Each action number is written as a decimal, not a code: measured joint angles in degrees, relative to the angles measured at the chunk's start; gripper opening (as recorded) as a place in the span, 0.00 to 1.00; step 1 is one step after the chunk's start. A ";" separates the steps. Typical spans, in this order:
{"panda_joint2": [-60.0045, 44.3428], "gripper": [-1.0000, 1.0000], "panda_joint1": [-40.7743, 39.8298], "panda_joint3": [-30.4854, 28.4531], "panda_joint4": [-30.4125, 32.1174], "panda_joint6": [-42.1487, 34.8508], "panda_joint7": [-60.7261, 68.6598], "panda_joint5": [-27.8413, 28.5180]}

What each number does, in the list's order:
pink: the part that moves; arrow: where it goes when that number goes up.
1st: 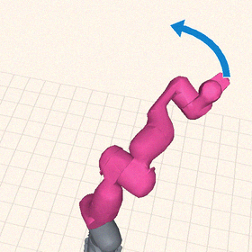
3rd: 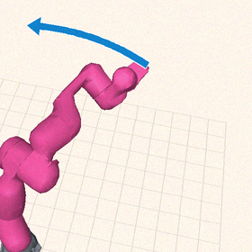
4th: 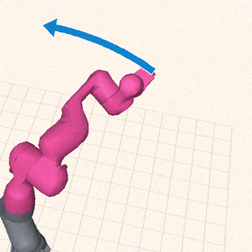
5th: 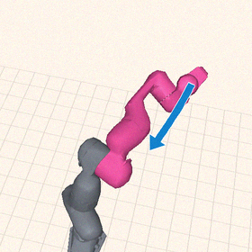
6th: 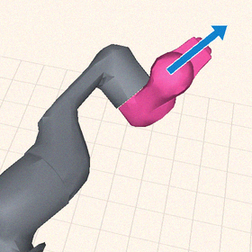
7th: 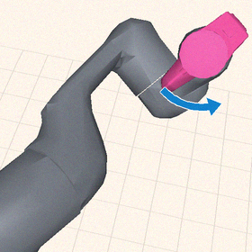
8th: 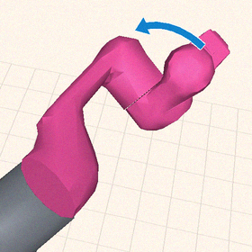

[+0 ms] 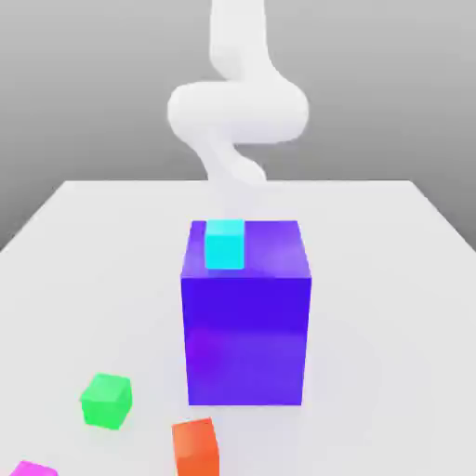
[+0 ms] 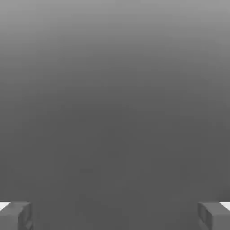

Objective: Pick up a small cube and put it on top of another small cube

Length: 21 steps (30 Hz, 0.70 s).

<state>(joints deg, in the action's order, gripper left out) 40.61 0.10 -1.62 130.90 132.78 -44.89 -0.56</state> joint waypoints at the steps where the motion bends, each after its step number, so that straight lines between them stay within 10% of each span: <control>1: -2.25 0.50 0.02 -0.70 -0.38 0.43 0.44 -0.28; 21: -44.00 0.50 -3.77 -10.84 -7.39 8.34 11.26 -9.24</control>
<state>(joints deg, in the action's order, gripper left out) -3.38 -3.66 -12.46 123.52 141.12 -33.63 -9.80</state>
